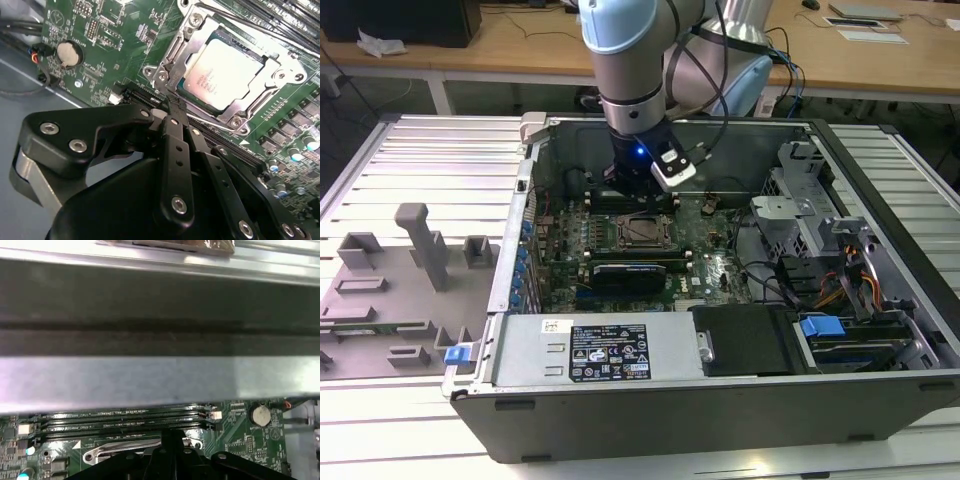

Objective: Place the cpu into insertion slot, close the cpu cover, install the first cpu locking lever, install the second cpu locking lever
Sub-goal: 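Install the first cpu locking lever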

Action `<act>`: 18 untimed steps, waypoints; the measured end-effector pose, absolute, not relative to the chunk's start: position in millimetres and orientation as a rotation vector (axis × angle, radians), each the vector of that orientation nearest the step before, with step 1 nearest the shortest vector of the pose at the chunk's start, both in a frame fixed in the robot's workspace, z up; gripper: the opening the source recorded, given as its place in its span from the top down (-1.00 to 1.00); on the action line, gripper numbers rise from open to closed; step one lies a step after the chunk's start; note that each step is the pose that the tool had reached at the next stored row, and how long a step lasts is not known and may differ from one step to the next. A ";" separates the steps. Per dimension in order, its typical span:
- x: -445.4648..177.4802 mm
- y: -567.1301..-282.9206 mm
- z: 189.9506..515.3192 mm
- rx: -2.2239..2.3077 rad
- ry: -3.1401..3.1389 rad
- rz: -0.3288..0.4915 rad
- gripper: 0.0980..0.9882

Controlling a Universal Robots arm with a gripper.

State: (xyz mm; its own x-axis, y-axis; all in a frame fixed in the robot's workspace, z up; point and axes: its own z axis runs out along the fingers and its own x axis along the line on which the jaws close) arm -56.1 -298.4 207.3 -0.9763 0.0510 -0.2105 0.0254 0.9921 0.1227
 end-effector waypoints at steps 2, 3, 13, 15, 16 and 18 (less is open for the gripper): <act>-56.6 -295.9 205.8 0.086 2.919 0.173 0.98; -57.0 -294.2 205.4 0.093 2.919 0.172 0.98; -58.4 -284.3 203.2 0.162 2.913 0.162 0.98; -58.5 -284.2 205.5 0.163 2.913 0.165 0.98; -58.4 -284.1 208.3 0.164 2.913 0.173 0.98; -58.5 -283.6 214.4 0.165 2.913 0.187 0.98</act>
State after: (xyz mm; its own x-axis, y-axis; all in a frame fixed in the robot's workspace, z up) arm -58.5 -283.6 214.4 -0.9700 0.1252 -0.2085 0.0975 0.9856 0.1381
